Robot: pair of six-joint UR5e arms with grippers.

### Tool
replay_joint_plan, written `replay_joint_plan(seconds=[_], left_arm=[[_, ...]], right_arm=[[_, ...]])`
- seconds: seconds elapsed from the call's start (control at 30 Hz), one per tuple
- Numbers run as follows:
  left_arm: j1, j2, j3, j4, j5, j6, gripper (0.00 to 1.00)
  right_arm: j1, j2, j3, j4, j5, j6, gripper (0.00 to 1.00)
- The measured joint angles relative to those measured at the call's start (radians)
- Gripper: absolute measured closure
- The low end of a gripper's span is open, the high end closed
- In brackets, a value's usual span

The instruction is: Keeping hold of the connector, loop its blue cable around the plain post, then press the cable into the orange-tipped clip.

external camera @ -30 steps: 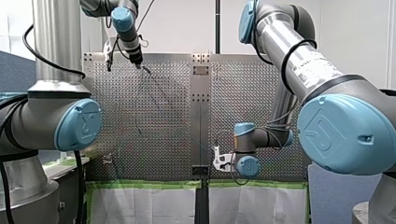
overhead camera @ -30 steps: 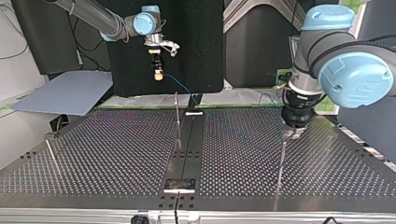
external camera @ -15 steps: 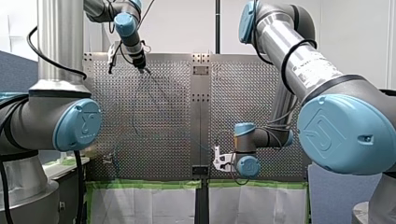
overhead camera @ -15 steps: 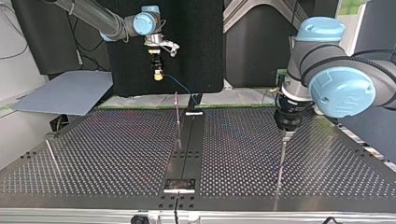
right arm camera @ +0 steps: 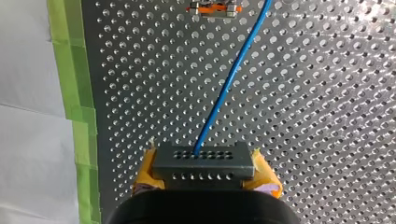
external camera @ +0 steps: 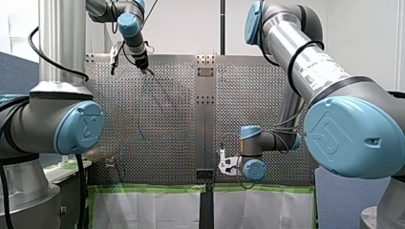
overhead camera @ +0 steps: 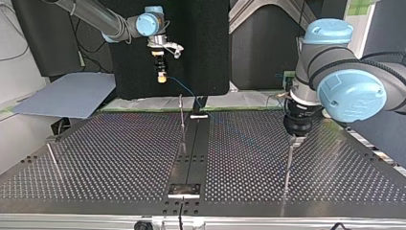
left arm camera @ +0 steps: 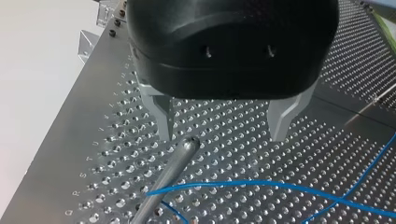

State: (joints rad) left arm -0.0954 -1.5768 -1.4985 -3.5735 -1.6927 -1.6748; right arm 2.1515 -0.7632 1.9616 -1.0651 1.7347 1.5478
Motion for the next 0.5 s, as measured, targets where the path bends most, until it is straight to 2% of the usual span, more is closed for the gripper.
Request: replay_joint_plan(seconds=[0.33, 0.5], left_arm=[[-0.004, 0.000, 0.000, -0.007, -0.093, 0.001, 0.02], [-0.008, 0.001, 0.000, -0.007, -0.112, 0.000, 0.02]], right_arm=[[0.000, 0.000, 0.000, 0.003, 0.000, -0.001, 1.00], [0.001, 0.000, 0.000, 0.003, 0.000, -0.001, 1.00]])
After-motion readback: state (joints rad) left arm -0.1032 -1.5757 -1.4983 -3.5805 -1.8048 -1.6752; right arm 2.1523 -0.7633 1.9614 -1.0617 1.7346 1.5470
